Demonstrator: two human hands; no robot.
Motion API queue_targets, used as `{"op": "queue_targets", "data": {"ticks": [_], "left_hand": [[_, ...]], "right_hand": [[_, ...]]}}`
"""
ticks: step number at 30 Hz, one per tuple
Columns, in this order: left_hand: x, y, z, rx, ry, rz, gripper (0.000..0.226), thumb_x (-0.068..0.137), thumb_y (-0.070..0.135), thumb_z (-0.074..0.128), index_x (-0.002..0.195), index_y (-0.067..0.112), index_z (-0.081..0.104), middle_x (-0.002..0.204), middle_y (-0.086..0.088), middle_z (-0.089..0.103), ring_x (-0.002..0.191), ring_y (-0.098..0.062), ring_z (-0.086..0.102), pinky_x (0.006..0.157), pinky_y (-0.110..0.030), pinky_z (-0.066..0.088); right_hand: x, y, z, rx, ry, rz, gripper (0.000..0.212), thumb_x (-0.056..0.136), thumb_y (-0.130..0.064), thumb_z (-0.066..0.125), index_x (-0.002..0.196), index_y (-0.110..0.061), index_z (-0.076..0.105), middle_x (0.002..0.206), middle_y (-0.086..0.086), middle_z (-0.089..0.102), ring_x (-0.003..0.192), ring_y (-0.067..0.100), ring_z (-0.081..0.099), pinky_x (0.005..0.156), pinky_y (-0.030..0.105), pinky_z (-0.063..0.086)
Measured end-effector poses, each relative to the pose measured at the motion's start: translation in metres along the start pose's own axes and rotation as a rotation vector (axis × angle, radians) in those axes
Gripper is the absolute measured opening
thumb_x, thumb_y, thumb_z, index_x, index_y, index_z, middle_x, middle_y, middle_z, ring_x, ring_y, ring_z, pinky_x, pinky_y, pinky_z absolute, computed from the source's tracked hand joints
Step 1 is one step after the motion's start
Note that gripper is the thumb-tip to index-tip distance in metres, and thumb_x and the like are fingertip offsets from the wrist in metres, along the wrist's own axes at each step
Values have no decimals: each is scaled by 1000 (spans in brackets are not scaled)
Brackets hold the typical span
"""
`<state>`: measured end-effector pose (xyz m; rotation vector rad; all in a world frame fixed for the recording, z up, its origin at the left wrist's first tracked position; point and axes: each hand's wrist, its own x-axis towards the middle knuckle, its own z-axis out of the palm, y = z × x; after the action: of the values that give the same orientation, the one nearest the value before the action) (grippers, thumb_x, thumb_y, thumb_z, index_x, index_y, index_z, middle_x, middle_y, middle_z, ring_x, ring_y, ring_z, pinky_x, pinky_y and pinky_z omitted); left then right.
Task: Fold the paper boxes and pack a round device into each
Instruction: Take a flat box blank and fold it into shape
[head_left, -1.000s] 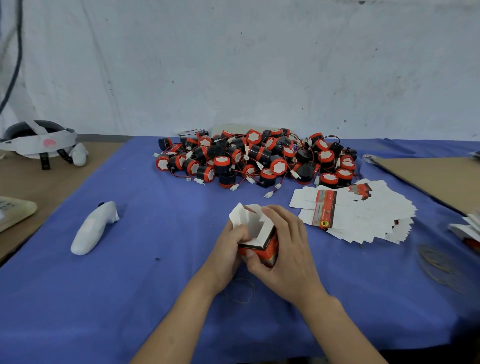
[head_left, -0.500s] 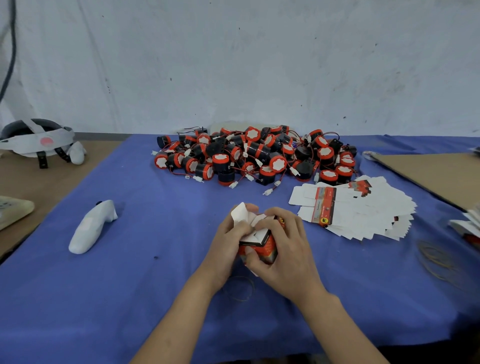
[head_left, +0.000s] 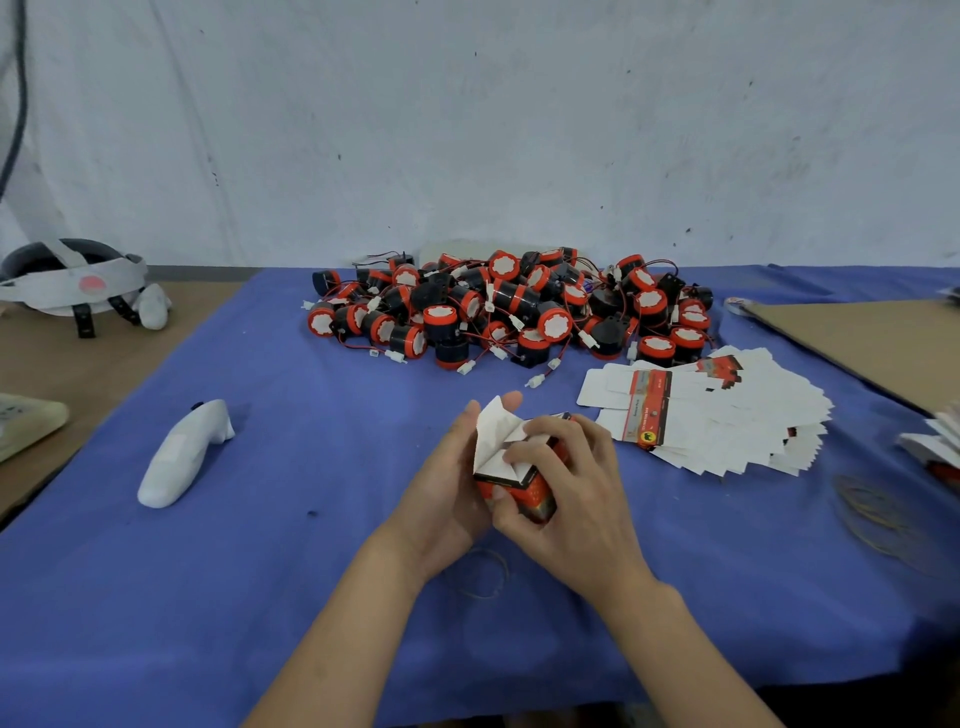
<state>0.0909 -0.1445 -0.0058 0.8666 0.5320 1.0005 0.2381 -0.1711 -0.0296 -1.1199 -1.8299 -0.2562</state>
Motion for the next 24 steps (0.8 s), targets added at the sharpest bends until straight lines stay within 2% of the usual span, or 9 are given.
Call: {"op": "queue_targets", "data": {"ticks": [3, 6, 9, 12, 16, 20, 24], "left_hand": [[-2, 3, -1, -5, -39, -49, 49, 97, 50, 52, 133, 20, 62, 132, -9, 64, 122, -24, 61, 96, -39, 53], [-4, 4, 0, 75, -65, -109, 50, 98, 47, 55, 136, 14, 59, 133, -13, 61, 124, -26, 58, 99, -38, 50], [-3, 2, 1, 121, -75, -117, 44, 99, 35, 58, 139, 19, 55, 138, -15, 58, 126, -29, 57, 98, -37, 51], [-3, 3, 1, 68, -93, -105, 46, 95, 25, 62, 140, 21, 53, 138, -14, 58, 124, -29, 59, 96, -39, 52], [-3, 5, -1, 2, -120, -94, 49, 86, 14, 65, 133, 24, 56, 129, -13, 64, 112, -31, 64, 92, -46, 55], [-1, 2, 3, 85, -32, -59, 59, 77, 11, 62, 134, 24, 54, 126, -17, 66, 106, -32, 67, 90, -45, 56], [-4, 1, 5, 61, -49, -53, 54, 82, 13, 64, 134, 26, 56, 129, -14, 66, 111, -30, 66, 92, -45, 55]], "right_hand": [[1, -1, 0, -4, 11, -24, 34, 80, -39, 70, 109, -30, 54, 125, -2, 59, 120, 31, 47, 95, 47, 47], [1, -2, -1, 46, 21, 6, 46, 77, -40, 70, 115, -25, 49, 133, 1, 51, 123, 28, 49, 95, 48, 50], [0, -4, -3, 96, -10, 108, 63, 76, -47, 68, 130, -28, 43, 148, 6, 39, 131, 26, 47, 98, 48, 52], [0, -4, -3, 82, -45, 96, 73, 77, -50, 67, 140, -30, 36, 153, 3, 32, 135, 25, 45, 98, 48, 53], [1, -5, -1, 22, -45, 7, 75, 79, -50, 66, 143, -30, 35, 153, 2, 32, 135, 20, 43, 91, 31, 47], [1, -4, 0, -8, -46, -36, 76, 79, -49, 66, 145, -30, 34, 153, 4, 32, 133, 21, 44, 99, 32, 45], [0, -1, 2, 4, -27, -20, 77, 79, -50, 66, 146, -31, 33, 154, 2, 32, 136, 19, 41, 100, 32, 44]]}}
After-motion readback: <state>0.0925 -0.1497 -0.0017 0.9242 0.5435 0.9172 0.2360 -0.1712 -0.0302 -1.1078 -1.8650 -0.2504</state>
